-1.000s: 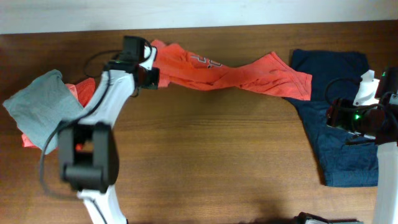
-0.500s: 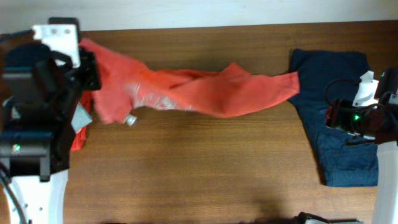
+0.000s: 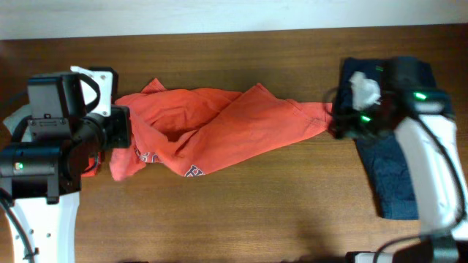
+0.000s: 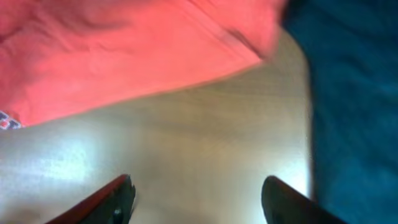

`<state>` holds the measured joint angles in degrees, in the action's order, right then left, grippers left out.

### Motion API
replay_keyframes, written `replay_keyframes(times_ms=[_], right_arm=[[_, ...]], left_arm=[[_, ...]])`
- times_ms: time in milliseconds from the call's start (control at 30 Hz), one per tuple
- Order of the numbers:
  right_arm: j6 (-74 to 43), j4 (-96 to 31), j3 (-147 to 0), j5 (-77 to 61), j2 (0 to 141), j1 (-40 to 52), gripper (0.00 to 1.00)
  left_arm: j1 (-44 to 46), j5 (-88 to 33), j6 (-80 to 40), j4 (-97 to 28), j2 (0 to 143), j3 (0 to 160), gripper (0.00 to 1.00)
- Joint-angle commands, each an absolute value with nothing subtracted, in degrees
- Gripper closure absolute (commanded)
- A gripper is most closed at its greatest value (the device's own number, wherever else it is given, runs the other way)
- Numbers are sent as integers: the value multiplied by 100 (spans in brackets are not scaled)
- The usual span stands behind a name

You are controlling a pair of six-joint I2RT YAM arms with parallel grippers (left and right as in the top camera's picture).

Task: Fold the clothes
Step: 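Grasp another t-shirt edge with the right gripper and pull it rightward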

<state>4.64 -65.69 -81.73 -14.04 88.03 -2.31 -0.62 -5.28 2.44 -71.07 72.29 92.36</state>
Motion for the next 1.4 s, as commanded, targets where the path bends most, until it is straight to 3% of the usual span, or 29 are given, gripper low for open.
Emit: replay_keyframes(times_ms=[0,167,400,900,1200,1300,1333,1367], right_arm=[[412,-5629,-8193,-1500,9306,449,28],[252,-3612,-8193,-1472,10348,1243,22],[-261,-1684,-8200,-1138,11572,1551,20],[-373,-729,-8735,-1138,12661,1553,3],[-373,-379,-8735,-1157,13067,1658,3],[-370,-357,-8735,-1153,13146,1728,8],[-370,-355,-8735,-1153,13163,1765,14],[-370,-360,-8735,-1151,13166,1787,26]], left_arm=[[-91,-751,169,-7384,7400,9251,99],[-91,-757,169,-7579,7686,9251,100],[-91,-773,169,-7575,7843,9251,100],[-91,-773,169,-7544,7843,9251,100],[-91,-773,169,-7542,7843,9251,100],[-91,-773,169,-7542,7843,9251,100],[-91,-773,169,-7542,7843,9251,100],[-91,-773,169,-7544,7843,9251,100]])
